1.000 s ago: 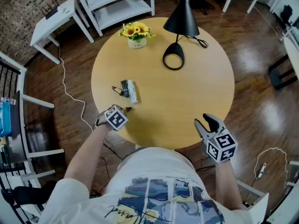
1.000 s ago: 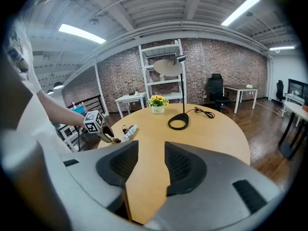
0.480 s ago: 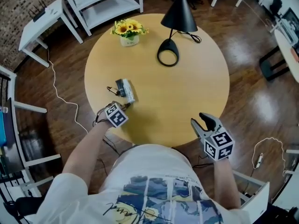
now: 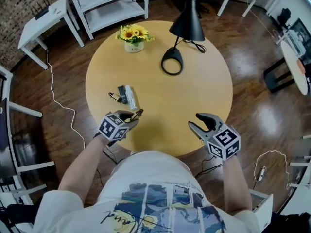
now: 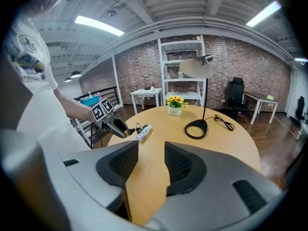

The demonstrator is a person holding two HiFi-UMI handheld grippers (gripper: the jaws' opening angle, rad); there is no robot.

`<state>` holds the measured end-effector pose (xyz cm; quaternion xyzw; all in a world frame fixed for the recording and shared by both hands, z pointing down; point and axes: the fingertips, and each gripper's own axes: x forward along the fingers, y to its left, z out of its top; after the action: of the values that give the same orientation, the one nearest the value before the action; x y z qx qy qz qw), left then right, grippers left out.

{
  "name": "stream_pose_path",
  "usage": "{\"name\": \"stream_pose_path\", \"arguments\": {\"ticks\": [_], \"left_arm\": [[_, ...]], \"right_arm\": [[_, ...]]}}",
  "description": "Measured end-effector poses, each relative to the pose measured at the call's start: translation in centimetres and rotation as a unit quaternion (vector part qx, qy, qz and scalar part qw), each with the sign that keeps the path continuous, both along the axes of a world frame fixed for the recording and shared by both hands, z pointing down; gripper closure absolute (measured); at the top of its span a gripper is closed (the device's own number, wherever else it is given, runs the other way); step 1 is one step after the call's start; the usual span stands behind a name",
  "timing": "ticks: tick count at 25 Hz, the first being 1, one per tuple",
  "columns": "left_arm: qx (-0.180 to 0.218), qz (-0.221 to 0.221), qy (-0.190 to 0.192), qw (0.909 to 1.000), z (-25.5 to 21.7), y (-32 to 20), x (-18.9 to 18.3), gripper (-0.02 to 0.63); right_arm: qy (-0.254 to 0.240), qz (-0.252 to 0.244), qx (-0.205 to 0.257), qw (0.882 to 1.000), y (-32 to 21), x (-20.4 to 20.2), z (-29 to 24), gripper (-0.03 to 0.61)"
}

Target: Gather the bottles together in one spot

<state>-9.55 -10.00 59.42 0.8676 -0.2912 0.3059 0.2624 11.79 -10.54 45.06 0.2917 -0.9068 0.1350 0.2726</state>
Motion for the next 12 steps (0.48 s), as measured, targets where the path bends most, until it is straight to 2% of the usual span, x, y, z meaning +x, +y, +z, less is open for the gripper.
{"name": "stream_pose_path", "arguments": {"ticks": [3,6,8,12], "left_arm": [[0.02,-0.02,0.097,0.9948,-4.3,-0.8,3.3,0.477],[0.052,-0.033,0.16,0.9852,-8.1,-1.7,6.3,0.476],[0.078,-0.042,0.177,0.9802,-9.9,-2.3,8.1,0.477],[0.119,-0.057,0.182,0.9745,-12.2,-3.3,10.8,0.476]], "right_arm": [[-0.024,-0.027,-0.005,0.999,-1.7,-1.8,-1.8,0.391],[-0.072,-0.023,-0.027,0.997,-3.6,-3.9,-3.2,0.413],[-0.103,-0.012,-0.042,0.994,-4.7,-5.2,-3.7,0.413],[-0.134,0.004,-0.063,0.989,-5.5,-7.3,-3.8,0.403]]}}
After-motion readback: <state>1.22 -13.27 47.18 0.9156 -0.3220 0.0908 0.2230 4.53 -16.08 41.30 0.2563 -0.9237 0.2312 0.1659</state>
